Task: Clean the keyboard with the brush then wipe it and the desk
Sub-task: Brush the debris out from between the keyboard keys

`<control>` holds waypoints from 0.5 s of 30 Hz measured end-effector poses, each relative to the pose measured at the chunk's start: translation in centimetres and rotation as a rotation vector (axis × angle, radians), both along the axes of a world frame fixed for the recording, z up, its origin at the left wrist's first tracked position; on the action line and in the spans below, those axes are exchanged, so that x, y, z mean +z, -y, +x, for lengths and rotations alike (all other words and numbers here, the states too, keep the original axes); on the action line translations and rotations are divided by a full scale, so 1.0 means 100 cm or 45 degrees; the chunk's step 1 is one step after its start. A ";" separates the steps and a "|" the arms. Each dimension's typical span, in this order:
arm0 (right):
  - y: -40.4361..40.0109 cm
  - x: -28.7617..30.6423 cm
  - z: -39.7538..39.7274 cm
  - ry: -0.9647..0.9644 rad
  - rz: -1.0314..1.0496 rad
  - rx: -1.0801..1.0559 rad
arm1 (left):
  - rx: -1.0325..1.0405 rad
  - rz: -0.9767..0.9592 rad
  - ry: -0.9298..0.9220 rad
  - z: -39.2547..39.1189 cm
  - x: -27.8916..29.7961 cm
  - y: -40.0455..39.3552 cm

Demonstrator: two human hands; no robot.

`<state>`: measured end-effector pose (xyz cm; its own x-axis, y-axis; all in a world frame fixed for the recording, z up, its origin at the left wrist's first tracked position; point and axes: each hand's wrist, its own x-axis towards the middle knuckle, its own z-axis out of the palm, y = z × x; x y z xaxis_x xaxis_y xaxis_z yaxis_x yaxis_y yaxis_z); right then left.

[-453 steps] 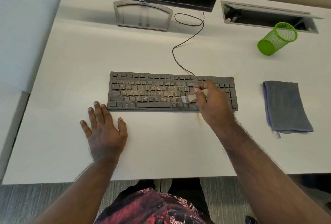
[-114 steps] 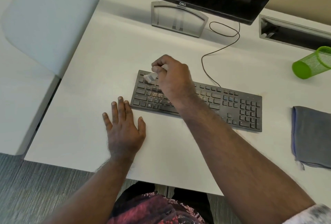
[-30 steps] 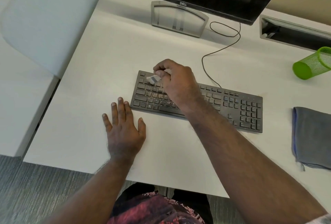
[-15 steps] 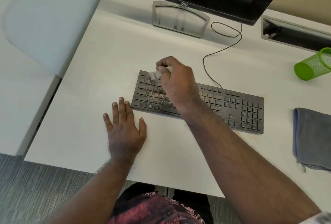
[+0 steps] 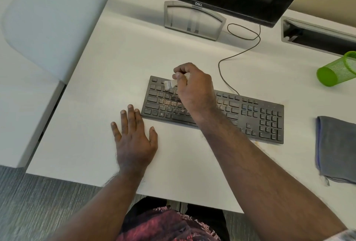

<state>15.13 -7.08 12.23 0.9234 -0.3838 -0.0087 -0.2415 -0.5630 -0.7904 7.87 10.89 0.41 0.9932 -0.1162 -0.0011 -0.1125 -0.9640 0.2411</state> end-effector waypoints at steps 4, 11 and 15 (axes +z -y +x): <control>-0.012 -0.005 -0.001 -0.021 0.066 0.084 | -0.006 0.008 0.004 0.000 -0.001 0.000; -0.007 -0.002 0.001 0.024 0.048 0.011 | -0.005 0.001 -0.003 0.001 0.000 0.001; -0.013 -0.006 0.000 0.021 0.059 0.072 | -0.003 -0.003 -0.010 0.000 0.000 0.000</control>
<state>15.10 -5.77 11.58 0.9437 -0.3306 -0.0101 -0.1972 -0.5380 -0.8196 7.89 10.87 0.39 0.9929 -0.1184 -0.0087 -0.1127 -0.9632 0.2442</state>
